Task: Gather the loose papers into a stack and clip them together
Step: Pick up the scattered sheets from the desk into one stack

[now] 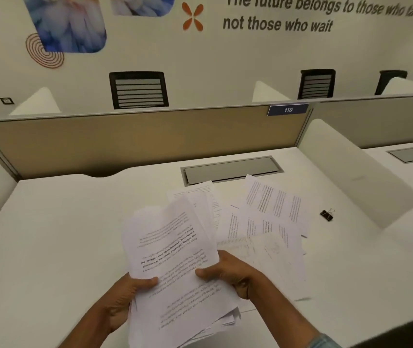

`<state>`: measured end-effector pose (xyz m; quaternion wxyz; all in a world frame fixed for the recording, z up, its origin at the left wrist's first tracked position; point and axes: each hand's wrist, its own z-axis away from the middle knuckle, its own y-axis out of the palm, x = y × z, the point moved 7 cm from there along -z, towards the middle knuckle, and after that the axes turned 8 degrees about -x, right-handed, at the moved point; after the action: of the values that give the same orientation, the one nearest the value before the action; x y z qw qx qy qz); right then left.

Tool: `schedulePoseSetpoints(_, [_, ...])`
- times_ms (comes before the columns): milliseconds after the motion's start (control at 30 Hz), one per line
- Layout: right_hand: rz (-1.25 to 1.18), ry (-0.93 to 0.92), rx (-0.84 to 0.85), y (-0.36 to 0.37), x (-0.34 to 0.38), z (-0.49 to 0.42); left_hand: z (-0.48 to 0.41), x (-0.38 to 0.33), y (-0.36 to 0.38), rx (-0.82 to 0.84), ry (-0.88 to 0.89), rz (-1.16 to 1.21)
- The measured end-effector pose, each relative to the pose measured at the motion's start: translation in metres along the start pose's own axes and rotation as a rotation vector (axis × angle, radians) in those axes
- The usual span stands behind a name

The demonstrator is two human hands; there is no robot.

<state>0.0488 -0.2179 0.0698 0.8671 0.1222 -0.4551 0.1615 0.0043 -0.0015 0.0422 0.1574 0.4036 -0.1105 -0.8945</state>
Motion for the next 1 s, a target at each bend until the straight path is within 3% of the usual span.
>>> schedulePoseSetpoints(167, [-0.056, -0.034, -0.192, -0.027, 0.004, 0.000, -0.008, -0.019, -0.001, -0.069, 0.130, 0.033])
schedulePoseSetpoints(300, [0.246, -0.037, -0.422, -0.092, -0.002, -0.012, -0.011, -0.024, -0.003, -0.189, 0.224, 0.092])
schedulePoseSetpoints(433, [0.752, -0.133, -0.581, -0.149, -0.005, -0.030, -0.008, -0.037, -0.002, -0.287, 0.334, 0.098])
schedulePoseSetpoints(567, [1.172, -0.185, -0.448, -0.175, -0.011, -0.060, -0.001, -0.025, 0.005, -0.387, 0.390, 0.195])
schedulePoseSetpoints(700, [1.423, -0.155, -0.243, -0.191, -0.025, -0.078, 0.008, -0.004, 0.021, -0.464, 0.400, 0.279])
schedulePoseSetpoints(1000, [1.559, -0.232, -0.130, -0.203, -0.019, -0.096, 0.016, 0.017, 0.051, -0.503, 0.382, 0.390])
